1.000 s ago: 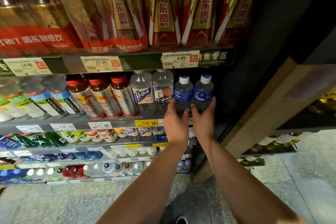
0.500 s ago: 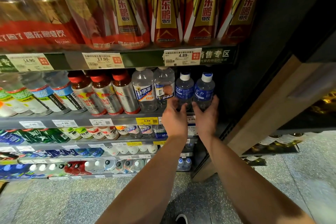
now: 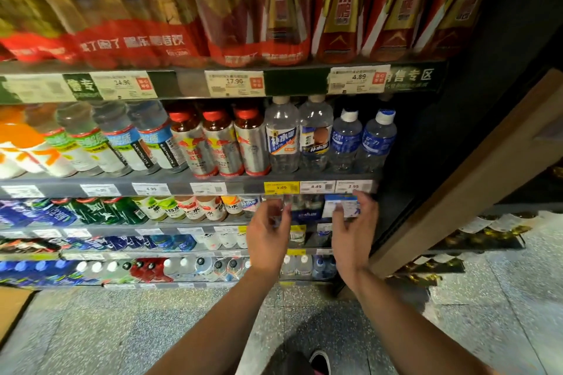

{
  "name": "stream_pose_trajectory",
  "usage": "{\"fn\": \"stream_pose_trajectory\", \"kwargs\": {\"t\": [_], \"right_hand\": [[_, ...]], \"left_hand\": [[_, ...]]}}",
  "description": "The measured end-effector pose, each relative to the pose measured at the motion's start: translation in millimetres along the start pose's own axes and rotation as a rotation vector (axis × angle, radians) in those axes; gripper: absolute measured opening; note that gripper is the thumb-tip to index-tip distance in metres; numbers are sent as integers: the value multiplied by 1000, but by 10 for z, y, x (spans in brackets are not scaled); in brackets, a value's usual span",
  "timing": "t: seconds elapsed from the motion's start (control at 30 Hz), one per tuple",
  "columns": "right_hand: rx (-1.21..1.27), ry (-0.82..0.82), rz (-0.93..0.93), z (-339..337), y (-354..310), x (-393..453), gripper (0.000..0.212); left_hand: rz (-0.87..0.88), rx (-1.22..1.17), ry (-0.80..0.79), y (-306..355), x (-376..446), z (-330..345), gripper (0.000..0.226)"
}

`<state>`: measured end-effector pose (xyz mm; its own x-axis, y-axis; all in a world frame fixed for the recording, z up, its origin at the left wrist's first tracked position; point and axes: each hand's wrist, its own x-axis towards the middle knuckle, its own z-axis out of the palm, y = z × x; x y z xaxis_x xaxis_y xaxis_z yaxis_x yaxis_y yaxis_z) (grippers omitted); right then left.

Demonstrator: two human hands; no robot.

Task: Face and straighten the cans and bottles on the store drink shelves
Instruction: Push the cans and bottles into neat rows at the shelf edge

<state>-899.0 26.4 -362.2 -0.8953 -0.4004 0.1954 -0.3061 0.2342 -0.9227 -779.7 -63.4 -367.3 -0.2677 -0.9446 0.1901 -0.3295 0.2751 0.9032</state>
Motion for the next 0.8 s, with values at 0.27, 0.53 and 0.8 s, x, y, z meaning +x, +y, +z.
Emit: {"fn": "stream_pose_trajectory", "kwargs": {"t": [0.27, 0.53, 0.8], "right_hand": [[-132, -124, 115, 759, 264, -715, 22], [-204, -192, 231, 1490, 662, -758, 31], [-197, -55, 103, 2096, 1093, -461, 42]], "left_hand": [[-168, 35, -119, -888, 113, -791, 18], [-268, 3, -256, -1574, 578, -636, 32], [-245, -78, -111, -1893, 909, 47, 55]]}}
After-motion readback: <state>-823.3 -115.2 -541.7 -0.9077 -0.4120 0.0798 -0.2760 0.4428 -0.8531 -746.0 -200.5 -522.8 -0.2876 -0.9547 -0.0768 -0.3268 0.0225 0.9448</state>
